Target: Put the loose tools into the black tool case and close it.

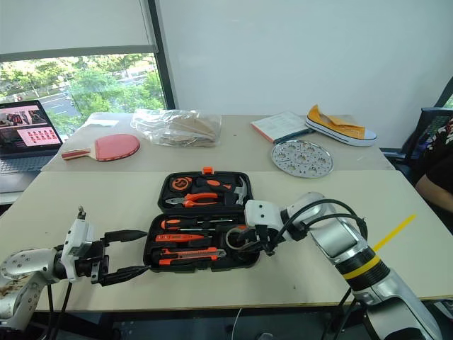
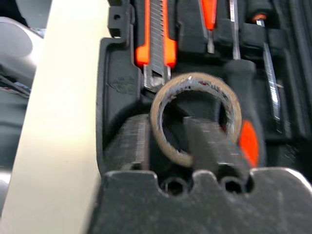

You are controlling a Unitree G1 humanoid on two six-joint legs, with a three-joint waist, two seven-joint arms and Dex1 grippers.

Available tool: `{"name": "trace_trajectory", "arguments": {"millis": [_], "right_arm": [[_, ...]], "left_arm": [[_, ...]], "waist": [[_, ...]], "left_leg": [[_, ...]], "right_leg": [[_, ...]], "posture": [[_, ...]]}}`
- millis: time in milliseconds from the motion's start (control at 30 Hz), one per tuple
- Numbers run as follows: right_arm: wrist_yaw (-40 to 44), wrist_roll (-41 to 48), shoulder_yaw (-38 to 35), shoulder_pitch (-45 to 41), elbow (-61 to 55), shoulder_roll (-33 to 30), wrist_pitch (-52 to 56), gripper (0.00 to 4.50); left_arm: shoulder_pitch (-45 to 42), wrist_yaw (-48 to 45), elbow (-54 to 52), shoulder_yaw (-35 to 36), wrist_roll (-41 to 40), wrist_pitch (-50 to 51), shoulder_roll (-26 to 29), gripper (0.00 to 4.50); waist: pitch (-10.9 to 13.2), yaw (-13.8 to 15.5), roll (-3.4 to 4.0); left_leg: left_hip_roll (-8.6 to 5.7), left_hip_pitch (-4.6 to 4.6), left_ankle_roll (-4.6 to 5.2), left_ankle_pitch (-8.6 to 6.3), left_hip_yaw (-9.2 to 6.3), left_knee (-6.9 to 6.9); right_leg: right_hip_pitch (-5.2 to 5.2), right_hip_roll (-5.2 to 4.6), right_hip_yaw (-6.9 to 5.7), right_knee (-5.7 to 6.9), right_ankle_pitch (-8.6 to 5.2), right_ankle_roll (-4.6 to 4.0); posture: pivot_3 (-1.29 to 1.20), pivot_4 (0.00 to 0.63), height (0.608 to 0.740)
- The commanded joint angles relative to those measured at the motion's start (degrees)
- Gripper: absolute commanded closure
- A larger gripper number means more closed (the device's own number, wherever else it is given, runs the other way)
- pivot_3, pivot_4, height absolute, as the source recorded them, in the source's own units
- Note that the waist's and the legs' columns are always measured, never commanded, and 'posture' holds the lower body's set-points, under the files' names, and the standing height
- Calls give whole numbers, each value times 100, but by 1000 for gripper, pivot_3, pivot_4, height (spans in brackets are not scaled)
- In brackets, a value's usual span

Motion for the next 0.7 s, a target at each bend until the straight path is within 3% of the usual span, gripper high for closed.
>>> {"name": "trace_trajectory", "arguments": {"millis": [33,300,700], "right_arm": [[66,-46,-39,-154,17,26,-221,4475],[651,331,-43,-28,-732,-384,483,4475],[555,-60,269,45,-588,-589,690,4475]], "left_arm": [[29,-59,107,174,-36,-271,-32,0],[7,-153,501,36,81,-624,-156,0],[28,-270,722,55,124,-827,-159,0]], "waist": [[0,3,0],[0,5,0],[0,12,-1]], "left_leg": [[0,0,0,0,0,0],[1,-2,1,0,-2,0],[2,-1,2,-1,-2,1]], "right_leg": [[1,-1,-1,-1,0,0],[0,0,-5,0,0,0],[0,-3,-4,-2,0,0]], "posture": [[0,150,740],[0,150,740],[0,150,740]]}}
